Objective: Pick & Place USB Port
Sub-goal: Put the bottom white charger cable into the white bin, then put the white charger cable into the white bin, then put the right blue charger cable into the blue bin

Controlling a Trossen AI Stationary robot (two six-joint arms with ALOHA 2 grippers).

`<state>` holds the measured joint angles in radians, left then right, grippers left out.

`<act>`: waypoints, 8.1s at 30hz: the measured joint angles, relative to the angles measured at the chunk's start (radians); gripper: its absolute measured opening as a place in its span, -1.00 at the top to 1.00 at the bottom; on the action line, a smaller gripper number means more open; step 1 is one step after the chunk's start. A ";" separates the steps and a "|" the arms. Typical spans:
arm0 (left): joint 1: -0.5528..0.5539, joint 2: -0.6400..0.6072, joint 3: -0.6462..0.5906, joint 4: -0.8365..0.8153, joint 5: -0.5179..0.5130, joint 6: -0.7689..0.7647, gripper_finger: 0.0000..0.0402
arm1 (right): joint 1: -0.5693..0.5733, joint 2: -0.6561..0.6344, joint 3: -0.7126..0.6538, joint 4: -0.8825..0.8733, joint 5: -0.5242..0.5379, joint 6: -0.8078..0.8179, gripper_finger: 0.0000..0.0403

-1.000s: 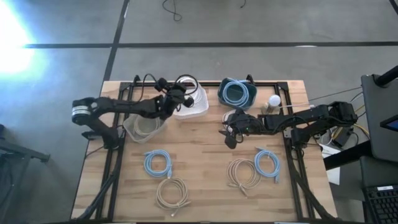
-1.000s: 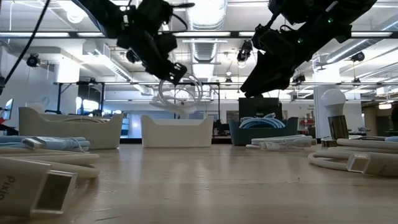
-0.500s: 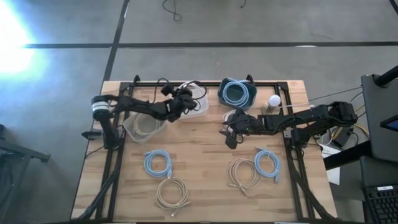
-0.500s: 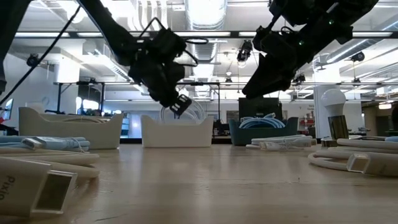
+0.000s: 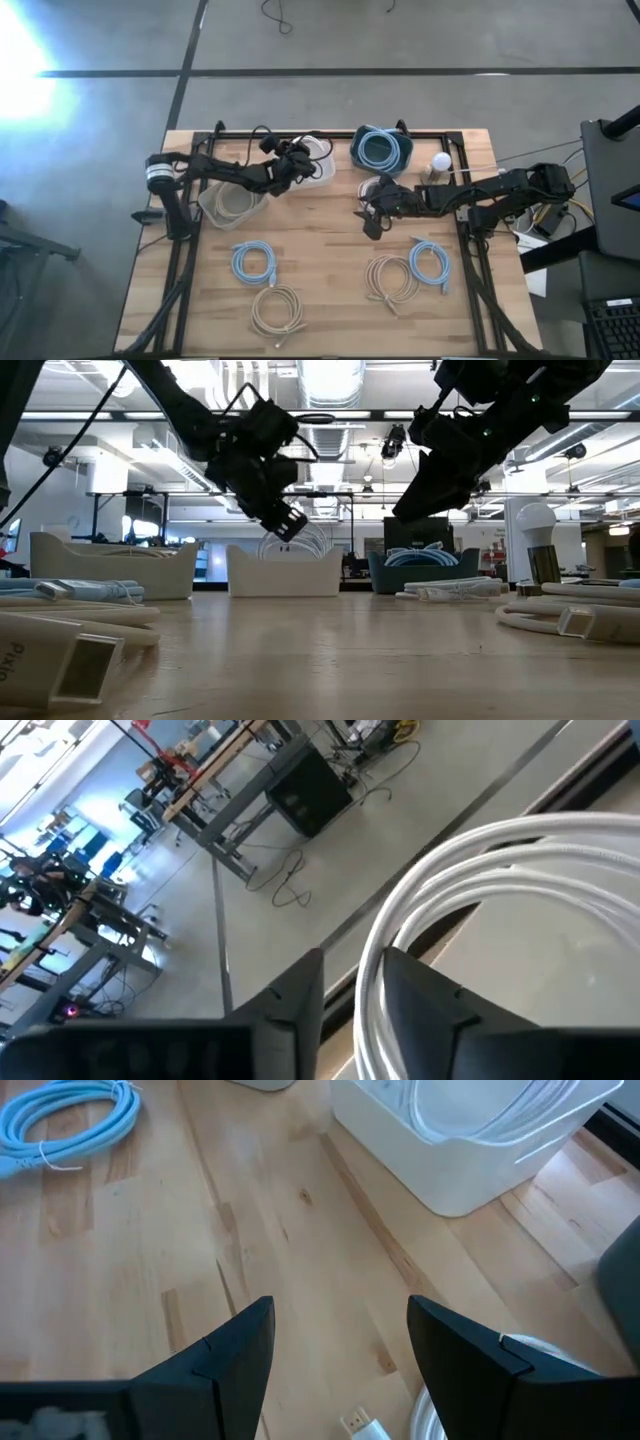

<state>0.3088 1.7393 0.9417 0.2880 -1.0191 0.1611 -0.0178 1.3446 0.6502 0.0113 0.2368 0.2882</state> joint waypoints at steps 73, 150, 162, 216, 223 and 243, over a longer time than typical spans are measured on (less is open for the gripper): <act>-0.111 -0.248 0.053 -0.282 0.237 -0.051 0.12 | -0.126 0.087 -0.166 -0.072 -0.131 0.154 0.71; -0.259 -0.551 0.051 -0.700 0.023 -0.304 0.12 | -0.203 0.845 0.898 0.003 0.067 -0.295 0.08; -0.259 -0.551 0.051 -0.701 0.023 -0.304 0.12 | -0.202 0.841 0.898 0.028 0.022 -0.291 0.15; -0.277 -0.550 0.051 -0.753 0.085 -0.316 0.12 | -0.114 0.486 0.855 -0.546 0.053 -0.304 0.06; -0.286 -0.550 0.040 -0.770 0.082 -0.333 0.12 | -0.071 0.249 0.646 -0.618 0.022 -0.145 0.08; -0.286 -0.550 0.006 -0.771 0.037 -0.406 0.12 | 0.045 -0.160 0.070 -1.146 -0.419 0.494 0.09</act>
<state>0.0224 1.1892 0.9482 -0.4827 -0.9817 -0.2447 0.0271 1.1847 0.7201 -1.1344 -0.1819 0.7821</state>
